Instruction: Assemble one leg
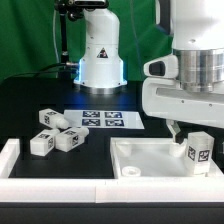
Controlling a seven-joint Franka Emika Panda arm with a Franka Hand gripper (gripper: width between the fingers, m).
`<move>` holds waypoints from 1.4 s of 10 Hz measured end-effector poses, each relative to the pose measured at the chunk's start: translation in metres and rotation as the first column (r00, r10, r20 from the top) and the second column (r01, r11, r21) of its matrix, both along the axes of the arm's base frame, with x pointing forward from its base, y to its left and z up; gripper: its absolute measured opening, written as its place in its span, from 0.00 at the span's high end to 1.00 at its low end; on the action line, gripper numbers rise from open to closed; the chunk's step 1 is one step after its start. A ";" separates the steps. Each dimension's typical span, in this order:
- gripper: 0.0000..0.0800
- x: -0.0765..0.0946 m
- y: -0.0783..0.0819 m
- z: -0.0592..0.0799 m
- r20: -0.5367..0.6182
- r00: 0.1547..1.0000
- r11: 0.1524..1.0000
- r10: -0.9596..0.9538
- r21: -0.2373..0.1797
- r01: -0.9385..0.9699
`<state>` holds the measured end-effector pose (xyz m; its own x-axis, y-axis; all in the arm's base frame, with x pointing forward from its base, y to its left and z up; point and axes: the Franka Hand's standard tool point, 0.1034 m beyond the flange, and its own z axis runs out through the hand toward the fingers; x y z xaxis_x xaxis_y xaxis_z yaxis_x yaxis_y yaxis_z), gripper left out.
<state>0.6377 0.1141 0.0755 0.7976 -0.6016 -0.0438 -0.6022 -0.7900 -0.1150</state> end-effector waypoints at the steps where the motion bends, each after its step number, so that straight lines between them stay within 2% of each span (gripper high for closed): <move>1: 0.19 -0.002 0.006 -0.001 0.005 0.993 0.993 0.120 -0.016 -0.120; 3: 0.19 -0.002 0.002 -0.001 0.016 0.975 0.975 0.221 -0.026 -0.221; 4: 0.19 -0.002 0.001 -0.001 0.020 0.931 0.930 0.365 -0.056 -0.363; 5: 0.19 -0.001 -0.003 -0.002 0.014 0.837 0.833 0.548 -0.104 -0.544; 7: 0.19 0.003 -0.008 -0.001 0.013 0.696 0.691 0.718 -0.132 -0.711; 8: 0.19 0.003 -0.008 -0.001 0.013 0.708 0.703 0.706 -0.131 -0.699; 10: 0.53 0.003 -0.008 -0.001 0.014 0.724 0.719 0.690 -0.130 -0.683; 11: 0.53 0.003 -0.007 -0.001 0.016 0.764 0.760 0.645 -0.125 -0.638; 12: 0.64 0.003 -0.007 -0.001 0.016 0.818 0.813 0.575 -0.121 -0.570; 14: 0.64 0.003 -0.006 -0.001 0.015 0.907 0.902 0.422 -0.111 -0.418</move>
Offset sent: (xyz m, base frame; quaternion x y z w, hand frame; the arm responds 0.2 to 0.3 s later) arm 0.0000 0.0000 0.0000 0.0000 0.0000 -0.1296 0.9916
